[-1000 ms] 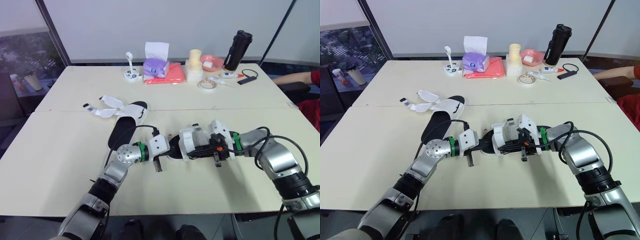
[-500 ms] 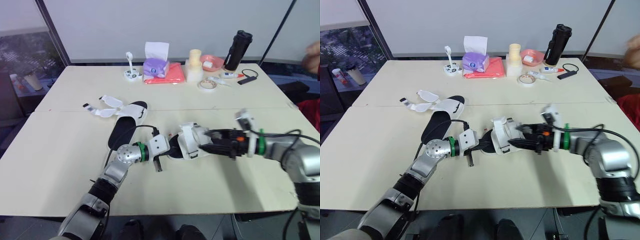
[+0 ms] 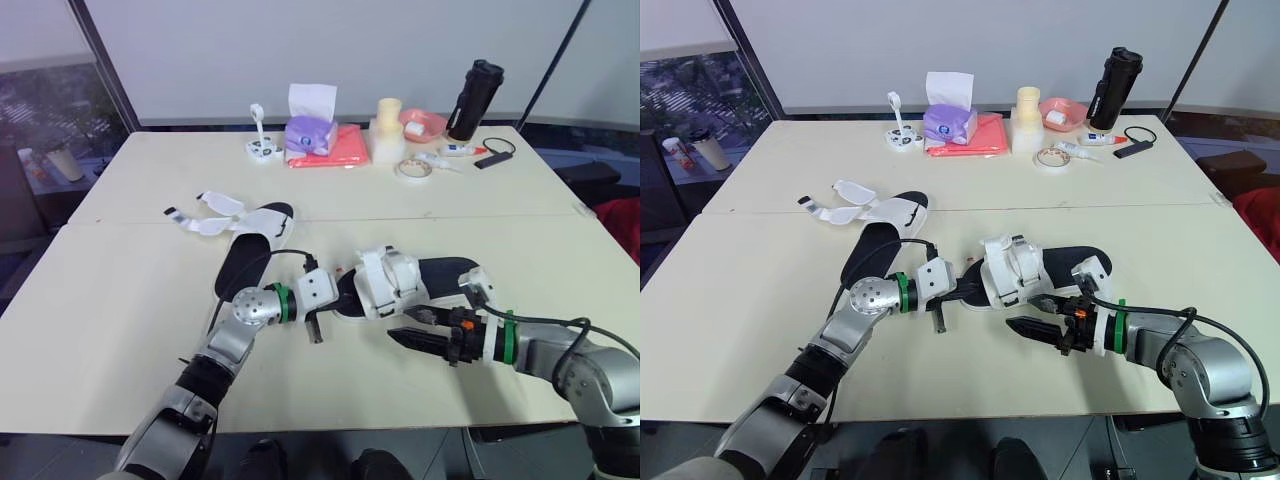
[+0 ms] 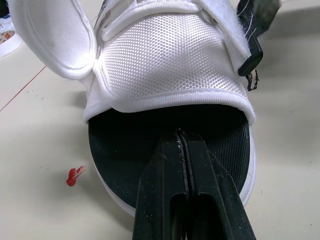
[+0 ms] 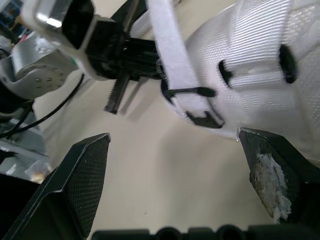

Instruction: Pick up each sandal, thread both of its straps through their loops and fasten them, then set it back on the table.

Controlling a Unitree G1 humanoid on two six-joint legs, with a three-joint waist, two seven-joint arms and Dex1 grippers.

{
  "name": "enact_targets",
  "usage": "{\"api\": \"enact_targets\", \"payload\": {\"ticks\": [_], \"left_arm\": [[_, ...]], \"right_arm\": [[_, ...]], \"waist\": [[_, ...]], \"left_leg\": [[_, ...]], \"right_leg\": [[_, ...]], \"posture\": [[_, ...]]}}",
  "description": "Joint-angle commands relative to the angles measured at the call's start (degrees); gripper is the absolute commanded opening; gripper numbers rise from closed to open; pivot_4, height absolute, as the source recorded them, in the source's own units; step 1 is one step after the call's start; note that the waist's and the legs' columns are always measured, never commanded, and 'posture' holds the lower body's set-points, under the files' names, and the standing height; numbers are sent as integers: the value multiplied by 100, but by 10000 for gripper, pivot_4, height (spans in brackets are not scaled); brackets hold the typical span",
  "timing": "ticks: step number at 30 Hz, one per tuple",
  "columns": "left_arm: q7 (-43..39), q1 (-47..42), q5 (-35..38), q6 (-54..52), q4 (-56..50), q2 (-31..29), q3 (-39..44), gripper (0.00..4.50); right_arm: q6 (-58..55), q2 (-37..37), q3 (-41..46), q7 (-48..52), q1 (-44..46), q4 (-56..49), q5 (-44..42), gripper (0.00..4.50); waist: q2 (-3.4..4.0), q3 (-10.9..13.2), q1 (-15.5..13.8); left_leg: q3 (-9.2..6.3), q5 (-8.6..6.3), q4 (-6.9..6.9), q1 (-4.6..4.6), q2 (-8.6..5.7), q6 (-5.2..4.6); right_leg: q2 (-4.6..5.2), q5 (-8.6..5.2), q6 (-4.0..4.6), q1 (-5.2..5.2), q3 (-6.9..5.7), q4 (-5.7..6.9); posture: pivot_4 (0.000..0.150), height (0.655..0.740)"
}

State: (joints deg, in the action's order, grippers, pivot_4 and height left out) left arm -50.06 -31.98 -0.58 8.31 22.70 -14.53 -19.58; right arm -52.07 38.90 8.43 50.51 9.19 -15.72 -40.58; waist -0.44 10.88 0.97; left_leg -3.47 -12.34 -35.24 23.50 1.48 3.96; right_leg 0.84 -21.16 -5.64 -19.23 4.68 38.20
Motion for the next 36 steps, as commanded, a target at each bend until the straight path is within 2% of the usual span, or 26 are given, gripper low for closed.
{"api": "enact_targets", "payload": {"ticks": [1,5,8,10,12,13,15,23,28,33,36], "left_arm": [[-30,111,-179,-124,314,-98,-73,0],[-19,134,-187,-129,315,-105,-68,0],[-10,175,-195,-141,294,-112,-75,0],[-7,193,-197,-149,277,-113,-80,0],[3,194,-201,-148,289,-106,-81,0],[10,191,-202,-148,300,-100,-81,0],[24,197,-204,-156,292,-88,-85,0],[60,193,-213,-138,325,-83,-83,0],[68,185,-218,-126,344,-88,-83,0],[63,171,-225,-104,388,-85,-90,0],[61,154,-230,-73,441,-64,-105,0]], "right_arm": [[196,-139,7,-72,160,-8,-27,44338],[-31,-310,58,-88,168,-71,-364,44338],[-211,-384,68,-122,112,-204,-591,36302],[-238,-388,33,-155,62,-252,-603,27192],[-258,-403,0,-189,42,-257,-589,14796],[-261,-404,-26,-202,36,-252,-576,11583],[-266,-364,-78,-203,0,-245,-542,640],[-274,206,-455,209,-389,-430,-388,151],[-246,813,-778,680,-950,-1005,-400,151],[-197,1235,-746,962,-1407,-1461,-516,151],[-211,1222,-515,908,-1373,-1468,-699,151]], "waist": [[0,0,6],[0,0,15],[0,-1,14],[1,-1,8],[0,-1,4],[1,-1,5],[1,-1,4],[-1,-4,4],[-7,-6,-4],[-14,-10,0],[-15,-11,7]], "left_leg": [[-1,0,-1,0,0,0],[-1,0,-3,-2,2,0],[-1,0,-2,-2,3,0],[-1,0,-2,-2,3,0],[-1,0,-1,-2,3,0],[-1,0,-1,-2,3,0],[-1,0,-1,-2,3,0],[-1,0,-1,-2,3,0],[-2,0,0,-2,3,0],[-2,0,0,-2,3,0],[-2,0,2,-2,5,0]], "right_leg": [[-1,0,0,0,0,1],[-3,2,3,1,1,2],[-4,2,3,1,1,2],[-4,2,3,1,0,2],[-4,2,3,1,0,2],[-4,2,3,1,0,2],[-4,2,3,1,0,2],[-5,2,3,1,0,1],[-7,1,3,2,-1,0],[-8,1,2,3,-1,-2],[-10,1,3,2,-1,-4]], "posture": [[1500,7400],[1500,7400],[1500,7400],[1500,7400],[1500,7400],[1500,7400],[1500,7400],[1500,7400],[1500,7400],[1500,7400],[1500,7400]]}}
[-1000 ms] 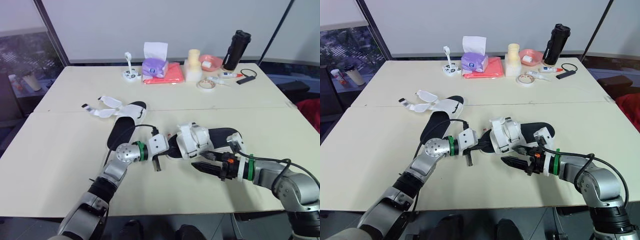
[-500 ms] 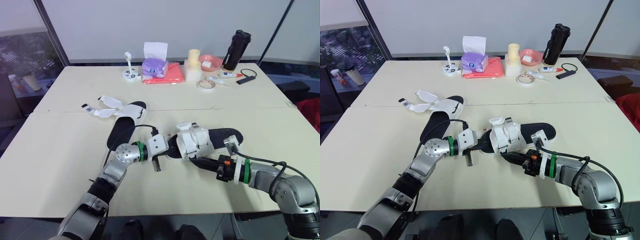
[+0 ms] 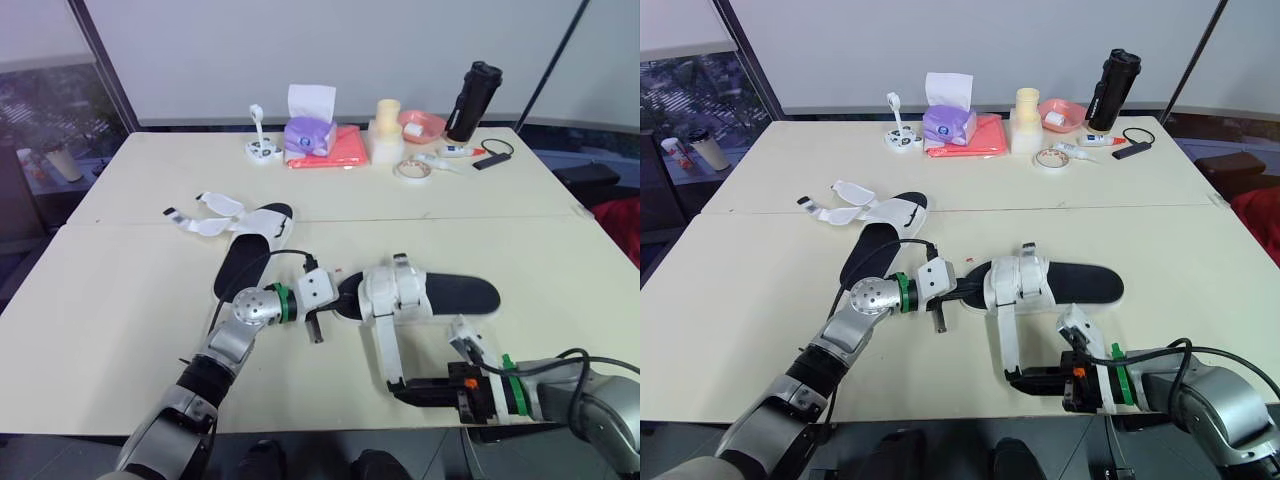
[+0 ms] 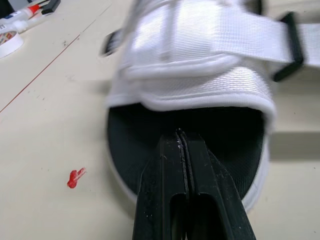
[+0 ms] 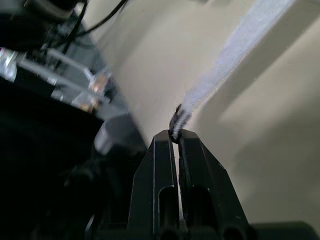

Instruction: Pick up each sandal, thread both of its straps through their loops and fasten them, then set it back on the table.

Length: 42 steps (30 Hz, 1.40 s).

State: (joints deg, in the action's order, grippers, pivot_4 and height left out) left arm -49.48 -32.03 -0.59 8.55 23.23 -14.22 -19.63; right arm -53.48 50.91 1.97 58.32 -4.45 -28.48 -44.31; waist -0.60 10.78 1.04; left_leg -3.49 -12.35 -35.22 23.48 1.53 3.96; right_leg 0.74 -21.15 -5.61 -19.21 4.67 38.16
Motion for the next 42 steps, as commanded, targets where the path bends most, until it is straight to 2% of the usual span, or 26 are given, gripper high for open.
{"api": "enact_targets", "payload": {"ticks": [1,6,12,16,20,24,29,33,36,38,42], "left_arm": [[1,152,-231,-90,401,-86,-106,0],[-17,103,-236,-27,494,-59,-120,0],[-3,63,-252,13,580,-13,-127,0],[35,116,-250,8,546,-15,-109,0],[61,220,-245,-34,435,-58,-88,0],[79,296,-243,-62,349,-97,-94,0],[54,308,-236,-96,305,-151,-83,0],[20,263,-228,-81,350,-120,-119,0],[-42,260,-195,-87,330,-87,-148,0],[-95,277,-178,-92,315,-74,-175,0],[-124,280,-183,-98,304,-61,-185,0]], "right_arm": [[-139,-33,276,84,90,-156,-507,151],[-653,-360,965,-315,956,55,-1832,151],[-1011,-1111,1115,-1424,2044,699,-3063,151],[-901,-1866,1141,-2540,2386,1413,-3096,151],[-702,-2322,1325,-3316,2529,1960,-3024,151],[-747,-2166,1438,-3225,2500,2157,-2988,151],[-829,-1107,1451,-2133,2160,1664,-2709,151],[-704,-253,1149,-1126,1417,950,-2212,17580],[-354,240,777,-609,856,602,-1516,33568],[-165,303,580,-519,675,563,-1192,43896],[24,59,297,-600,765,643,-833,44517]], "waist": [[-1,0,-1],[-2,1,6],[-5,2,-18],[-8,-2,-23],[-5,-5,-16],[-4,-5,-15],[-4,-5,-24],[2,-9,-2],[1,-9,1],[0,-8,7],[-1,-8,8]], "left_leg": [[1,0,0,0,0,0],[1,0,-3,-1,0,0],[-1,0,-2,-1,1,0],[-1,0,-4,-1,3,0],[1,0,-3,-1,4,0],[0,0,-3,-1,5,0],[1,0,-1,0,4,-1],[1,-1,5,-1,7,-3],[1,-1,0,-2,7,-2],[4,-1,-2,-1,6,-2],[3,-1,-1,-2,6,-2]], "right_leg": [[0,0,0,0,0,0],[0,1,2,2,1,2],[1,2,3,4,0,2],[3,2,3,4,-1,5],[5,2,3,0,0,6],[4,2,3,1,0,9],[5,2,3,0,0,6],[-4,2,4,-3,1,4],[-6,2,4,-1,1,5],[-5,2,4,-1,3,4],[-6,2,4,-2,3,4]], "posture": [[1500,7400],[1500,7400],[1500,7400],[1500,7400],[1500,7400],[1500,7400],[1500,7400],[1500,7400],[1500,7400],[1500,7400],[1500,7400]]}}
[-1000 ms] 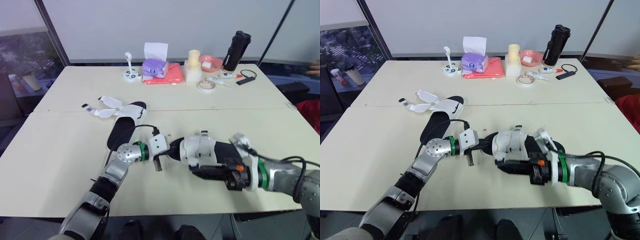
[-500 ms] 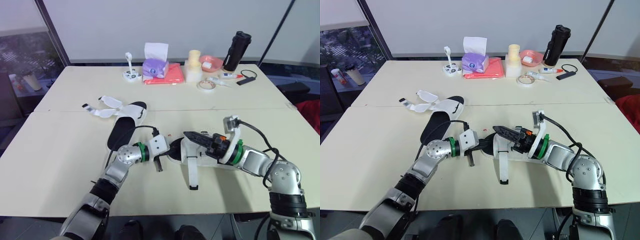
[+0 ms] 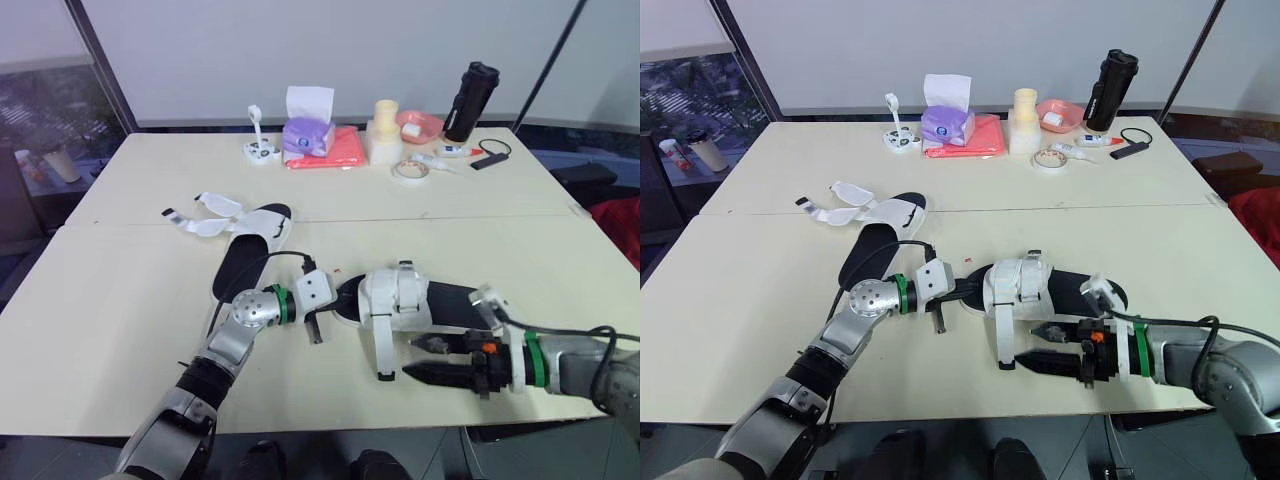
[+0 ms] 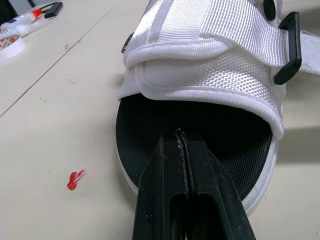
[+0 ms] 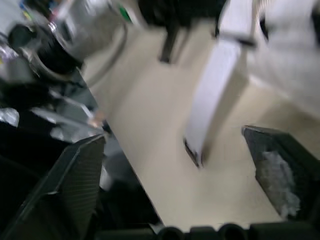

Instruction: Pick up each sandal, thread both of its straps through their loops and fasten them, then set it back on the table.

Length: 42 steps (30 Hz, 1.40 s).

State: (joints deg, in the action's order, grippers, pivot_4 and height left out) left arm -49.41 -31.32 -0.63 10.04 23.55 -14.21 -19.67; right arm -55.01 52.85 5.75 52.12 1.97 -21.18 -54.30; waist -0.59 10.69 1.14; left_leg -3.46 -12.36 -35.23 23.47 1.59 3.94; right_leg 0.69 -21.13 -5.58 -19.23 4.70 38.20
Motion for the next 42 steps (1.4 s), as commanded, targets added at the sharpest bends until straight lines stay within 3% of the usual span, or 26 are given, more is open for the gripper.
{"api": "enact_targets", "payload": {"ticks": [1,7,9,13,17,25,34,40,42], "left_arm": [[-133,203,-180,-249,273,-58,-179,0],[-121,182,-203,-255,289,-55,-173,0],[-110,189,-207,-263,274,-66,-165,0],[-87,229,-209,-275,243,-111,-134,0],[-73,243,-221,-263,263,-104,-134,0],[-42,221,-231,-256,304,-29,-163,0],[-30,229,-282,-219,339,-20,-195,0],[12,267,-310,-165,377,-49,-185,0],[20,279,-312,-159,373,-55,-190,0]], "right_arm": [[166,-206,-143,-7,190,-66,191,44517],[-204,-795,-316,-121,591,93,-77,44517],[-326,-945,-278,-226,662,127,-138,39482],[-586,-953,-54,-169,626,42,-480,21788],[-680,-854,-31,-123,591,-85,-541,229],[-837,-1174,276,-475,935,130,-913,229],[-1057,-2213,1156,-2055,1872,1374,-1928,229],[-1012,-2298,1149,-2463,1838,1680,-1603,229],[-930,-2361,1137,-2687,1836,1759,-1457,5943]], "waist": [[-2,1,-4],[-3,2,-18],[-3,2,-25],[-3,1,-20],[-2,1,-16],[-2,1,-17],[-1,1,-23],[1,-1,-20],[0,-2,-17]], "left_leg": [[0,0,1,0,0,0],[-1,0,1,0,0,0],[-1,0,1,1,0,0],[-2,0,1,1,0,0],[-2,0,1,1,0,0],[-2,0,1,0,0,0],[-1,0,1,1,0,0],[-1,0,0,1,1,0],[-1,0,-1,1,1,0]], "right_leg": [[0,0,0,0,0,0],[1,0,0,1,-1,-2],[2,0,0,1,-1,-2],[3,0,0,1,-1,-1],[2,0,0,1,-2,-1],[1,0,0,1,-2,0],[4,0,1,1,-1,1],[5,0,1,1,-1,3],[5,0,1,1,-1,4]], "posture": [[1500,7400],[1500,7400],[1500,7400],[1500,7400],[1500,7400],[1500,7400],[1500,7400],[1500,7400],[1500,7400]]}}
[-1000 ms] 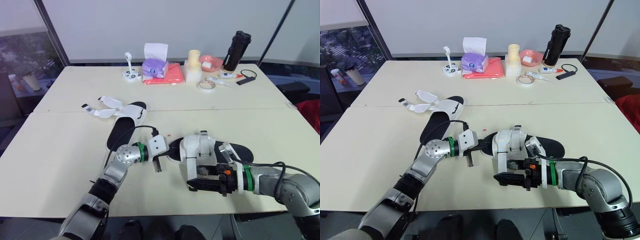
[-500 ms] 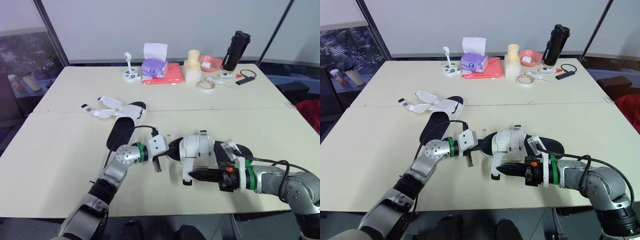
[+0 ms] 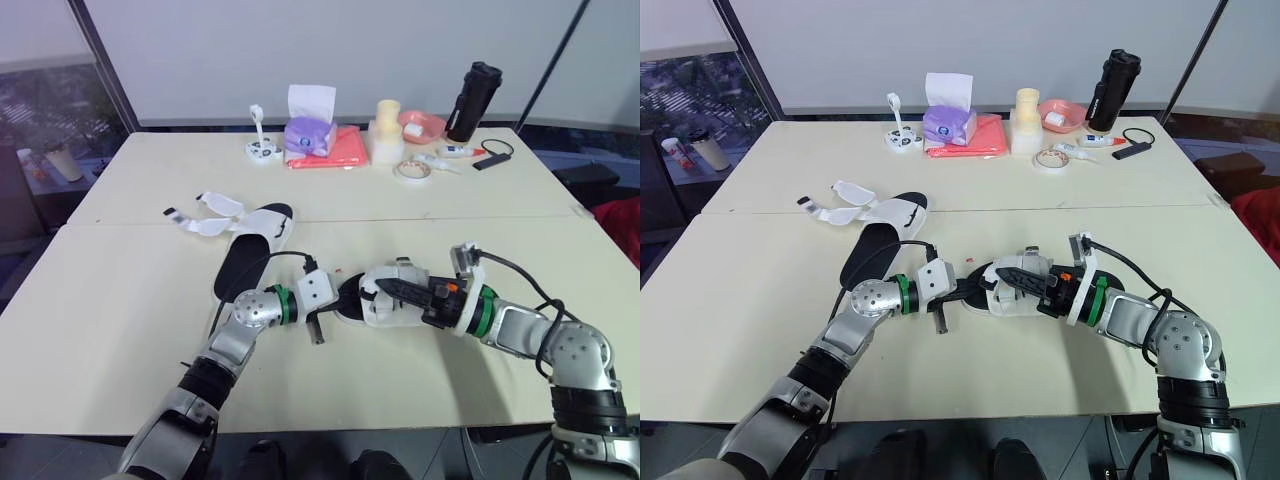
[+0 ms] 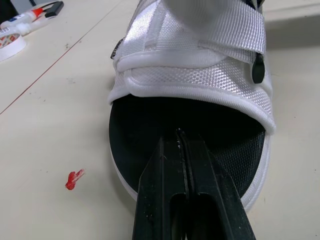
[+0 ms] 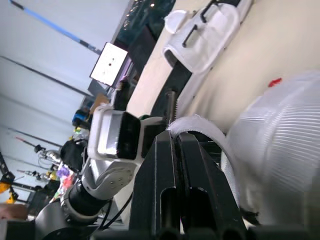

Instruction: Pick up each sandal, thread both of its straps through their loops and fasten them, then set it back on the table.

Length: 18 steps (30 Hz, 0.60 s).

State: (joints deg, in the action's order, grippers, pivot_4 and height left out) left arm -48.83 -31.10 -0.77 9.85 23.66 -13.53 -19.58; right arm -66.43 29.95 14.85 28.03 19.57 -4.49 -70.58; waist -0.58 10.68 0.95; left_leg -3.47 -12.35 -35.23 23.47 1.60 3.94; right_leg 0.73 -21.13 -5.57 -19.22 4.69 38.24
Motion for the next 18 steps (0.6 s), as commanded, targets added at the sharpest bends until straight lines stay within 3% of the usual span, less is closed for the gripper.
{"api": "enact_targets", "payload": {"ticks": [1,8,11,18], "left_arm": [[-35,256,-297,-138,365,-123,-200,0],[-10,215,-283,-123,401,-109,-206,0],[-14,190,-277,-119,428,-102,-208,0],[-33,106,-283,-81,552,-75,-205,0]], "right_arm": [[236,-111,254,-355,88,105,164,9094],[367,-99,289,-536,183,-106,345,44103],[555,164,268,-290,455,-217,543,44680],[2055,1101,-1063,1296,1341,-332,2486,44680]], "waist": [[0,-2,0],[-4,-31,12],[-2,-33,14],[6,-36,6]], "left_leg": [[0,0,-1,0,0,0],[0,0,-3,-3,0,0],[1,0,-4,-6,0,0],[2,0,4,-5,-1,0]], "right_leg": [[0,0,0,0,0,0],[0,0,0,3,0,4],[0,1,1,5,1,5],[-4,1,1,-3,1,0]], "posture": [[1500,7400],[1500,7400],[1500,7400],[1500,7400]]}}
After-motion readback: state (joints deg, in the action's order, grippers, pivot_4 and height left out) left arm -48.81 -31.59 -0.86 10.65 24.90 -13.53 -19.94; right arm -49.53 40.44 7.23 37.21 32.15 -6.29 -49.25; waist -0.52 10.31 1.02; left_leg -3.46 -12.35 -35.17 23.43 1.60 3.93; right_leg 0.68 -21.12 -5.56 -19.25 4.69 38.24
